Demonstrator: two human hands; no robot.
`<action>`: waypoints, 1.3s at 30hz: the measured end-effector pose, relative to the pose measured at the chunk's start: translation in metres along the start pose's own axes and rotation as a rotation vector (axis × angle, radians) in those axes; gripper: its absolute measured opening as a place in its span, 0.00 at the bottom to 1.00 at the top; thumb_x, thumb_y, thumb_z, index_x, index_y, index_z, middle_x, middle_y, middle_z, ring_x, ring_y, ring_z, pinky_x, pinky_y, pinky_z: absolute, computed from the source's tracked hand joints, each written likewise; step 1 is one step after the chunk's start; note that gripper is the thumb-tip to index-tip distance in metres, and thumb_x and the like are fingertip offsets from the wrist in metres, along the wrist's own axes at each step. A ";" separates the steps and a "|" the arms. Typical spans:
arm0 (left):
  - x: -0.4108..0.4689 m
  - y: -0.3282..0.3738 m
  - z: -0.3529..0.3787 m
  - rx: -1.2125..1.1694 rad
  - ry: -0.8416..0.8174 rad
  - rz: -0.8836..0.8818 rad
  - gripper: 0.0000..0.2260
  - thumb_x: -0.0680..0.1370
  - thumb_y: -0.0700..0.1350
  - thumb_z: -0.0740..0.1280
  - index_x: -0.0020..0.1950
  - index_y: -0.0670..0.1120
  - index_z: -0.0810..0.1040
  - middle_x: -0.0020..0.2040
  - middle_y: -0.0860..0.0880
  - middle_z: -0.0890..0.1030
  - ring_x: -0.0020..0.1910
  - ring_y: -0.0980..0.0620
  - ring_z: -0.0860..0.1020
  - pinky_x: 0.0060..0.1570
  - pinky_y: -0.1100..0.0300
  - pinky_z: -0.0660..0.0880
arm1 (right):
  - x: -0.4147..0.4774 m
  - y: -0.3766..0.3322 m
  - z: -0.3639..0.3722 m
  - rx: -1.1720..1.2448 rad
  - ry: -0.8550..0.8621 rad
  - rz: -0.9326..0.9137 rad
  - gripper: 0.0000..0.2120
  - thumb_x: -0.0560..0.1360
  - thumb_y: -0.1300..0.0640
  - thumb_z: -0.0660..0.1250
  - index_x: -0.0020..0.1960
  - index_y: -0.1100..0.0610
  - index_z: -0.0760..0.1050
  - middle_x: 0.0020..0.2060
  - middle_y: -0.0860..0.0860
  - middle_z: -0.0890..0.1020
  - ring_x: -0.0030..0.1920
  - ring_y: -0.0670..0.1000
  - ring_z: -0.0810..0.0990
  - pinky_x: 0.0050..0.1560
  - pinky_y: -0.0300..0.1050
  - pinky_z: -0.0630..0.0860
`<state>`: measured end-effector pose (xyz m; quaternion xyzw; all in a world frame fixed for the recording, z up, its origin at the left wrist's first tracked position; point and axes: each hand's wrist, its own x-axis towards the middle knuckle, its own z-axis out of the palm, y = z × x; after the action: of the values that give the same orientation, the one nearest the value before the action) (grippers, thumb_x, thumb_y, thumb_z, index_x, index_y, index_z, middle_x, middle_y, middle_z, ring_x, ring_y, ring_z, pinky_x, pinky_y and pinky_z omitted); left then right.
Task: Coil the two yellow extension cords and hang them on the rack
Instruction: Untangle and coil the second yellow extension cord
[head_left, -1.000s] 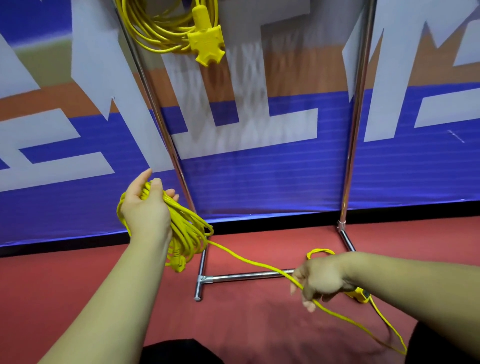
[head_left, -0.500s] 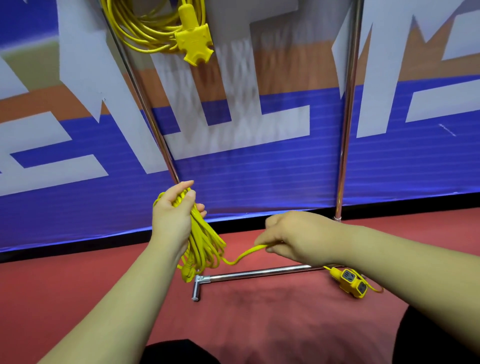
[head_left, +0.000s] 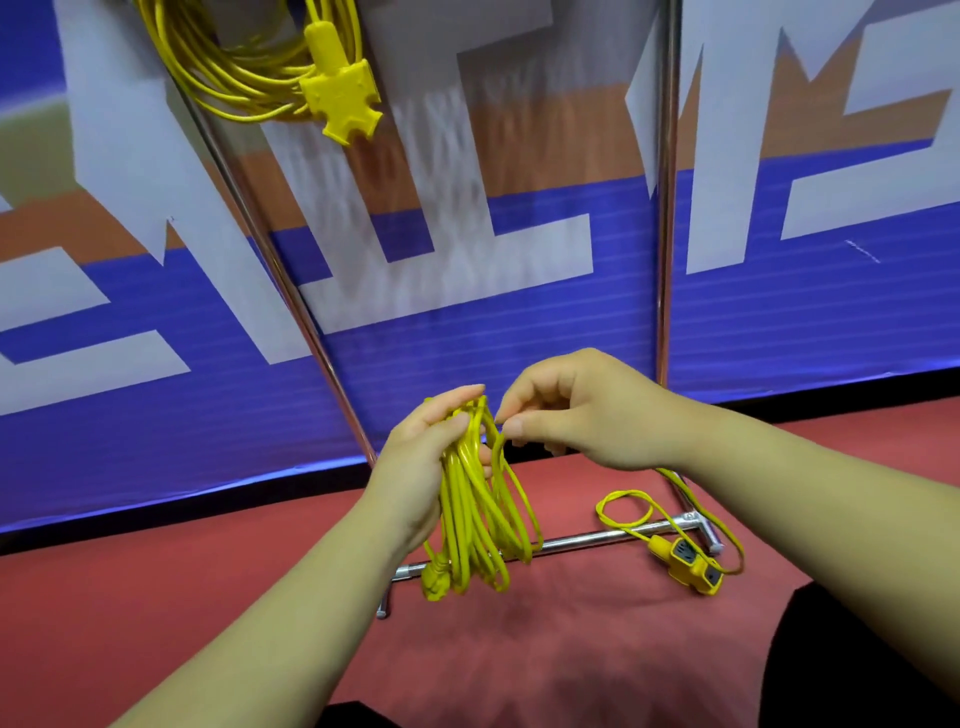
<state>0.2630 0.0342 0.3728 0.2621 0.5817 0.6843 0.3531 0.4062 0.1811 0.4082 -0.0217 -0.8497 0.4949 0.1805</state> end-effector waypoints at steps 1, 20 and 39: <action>0.000 0.000 0.003 -0.028 -0.037 -0.009 0.17 0.77 0.36 0.64 0.65 0.42 0.79 0.50 0.33 0.79 0.39 0.43 0.80 0.43 0.48 0.78 | -0.001 -0.001 -0.003 0.050 -0.005 0.006 0.02 0.77 0.62 0.71 0.49 0.58 0.82 0.37 0.52 0.85 0.32 0.43 0.78 0.35 0.37 0.75; -0.005 0.021 0.031 0.071 -0.131 0.092 0.29 0.71 0.29 0.70 0.68 0.53 0.78 0.32 0.39 0.75 0.27 0.47 0.73 0.30 0.57 0.75 | -0.009 0.033 -0.051 0.364 -0.112 0.302 0.07 0.78 0.67 0.67 0.50 0.60 0.69 0.25 0.46 0.75 0.28 0.46 0.72 0.34 0.39 0.74; -0.013 0.051 -0.027 -0.084 -0.040 0.096 0.27 0.73 0.36 0.66 0.71 0.53 0.74 0.41 0.41 0.81 0.31 0.48 0.81 0.32 0.56 0.80 | 0.010 0.042 -0.028 0.302 0.417 0.342 0.06 0.75 0.68 0.71 0.44 0.61 0.75 0.34 0.57 0.81 0.37 0.55 0.84 0.43 0.53 0.82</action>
<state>0.2412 0.0036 0.4181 0.2882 0.5320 0.7190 0.3420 0.4004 0.2281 0.3875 -0.2382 -0.6952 0.6237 0.2661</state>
